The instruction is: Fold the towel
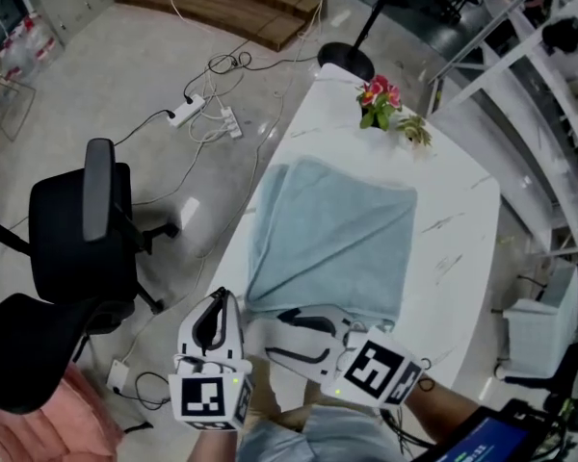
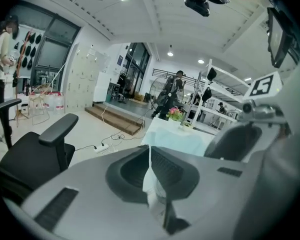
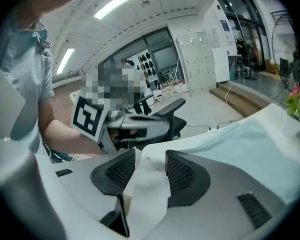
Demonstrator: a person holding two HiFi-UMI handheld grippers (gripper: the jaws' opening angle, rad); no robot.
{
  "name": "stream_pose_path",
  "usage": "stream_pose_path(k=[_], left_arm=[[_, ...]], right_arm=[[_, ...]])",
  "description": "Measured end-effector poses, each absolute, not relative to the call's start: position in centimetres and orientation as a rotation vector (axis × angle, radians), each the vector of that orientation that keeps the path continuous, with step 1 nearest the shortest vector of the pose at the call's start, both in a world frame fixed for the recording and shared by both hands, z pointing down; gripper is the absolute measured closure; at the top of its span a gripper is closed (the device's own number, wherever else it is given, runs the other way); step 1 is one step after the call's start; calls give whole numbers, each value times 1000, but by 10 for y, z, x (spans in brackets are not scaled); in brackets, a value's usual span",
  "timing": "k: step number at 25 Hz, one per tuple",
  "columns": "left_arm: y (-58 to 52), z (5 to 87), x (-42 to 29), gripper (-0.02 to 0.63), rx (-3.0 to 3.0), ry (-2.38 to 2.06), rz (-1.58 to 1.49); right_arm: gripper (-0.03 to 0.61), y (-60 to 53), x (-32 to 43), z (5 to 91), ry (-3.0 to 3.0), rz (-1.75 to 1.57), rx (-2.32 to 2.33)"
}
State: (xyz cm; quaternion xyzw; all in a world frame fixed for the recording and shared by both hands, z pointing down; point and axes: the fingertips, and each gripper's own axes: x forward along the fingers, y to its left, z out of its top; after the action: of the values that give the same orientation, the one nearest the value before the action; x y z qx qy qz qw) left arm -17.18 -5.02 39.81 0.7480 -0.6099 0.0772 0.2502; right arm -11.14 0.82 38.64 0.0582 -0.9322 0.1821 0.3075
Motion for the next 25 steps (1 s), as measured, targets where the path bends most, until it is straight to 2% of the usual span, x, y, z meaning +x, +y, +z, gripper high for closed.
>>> stream_pose_path(k=[5, 8, 11, 13, 17, 21, 22, 24, 25], left_arm=[[-52, 429, -139, 476, 2013, -1567, 282], [-50, 449, -128, 442, 1968, -1526, 359], [-48, 469, -128, 446, 1899, -1513, 408], [-46, 476, -128, 483, 1871, -1513, 428], [-48, 479, -128, 550, 1849, -1541, 474], [-52, 482, -126, 575, 1837, -1550, 514], [-53, 483, -125, 578, 1832, -1552, 515], [-52, 482, -125, 584, 1820, -1556, 509], [-52, 481, -125, 584, 1816, -1559, 505]], right_arm=[[385, -104, -60, 348, -2528, 240, 352], [399, -174, -31, 351, -2472, 99, 422], [400, -232, -23, 374, -2426, 3, 392], [402, -256, -29, 396, -2414, -19, 317], [403, -278, -46, 434, -2426, 97, 140], [404, -289, -58, 457, -2437, 211, 46], [426, -293, -60, 461, -2435, 200, 47], [540, -298, -60, 463, -2437, 145, 66], [546, -299, -60, 462, -2444, 127, 73]])
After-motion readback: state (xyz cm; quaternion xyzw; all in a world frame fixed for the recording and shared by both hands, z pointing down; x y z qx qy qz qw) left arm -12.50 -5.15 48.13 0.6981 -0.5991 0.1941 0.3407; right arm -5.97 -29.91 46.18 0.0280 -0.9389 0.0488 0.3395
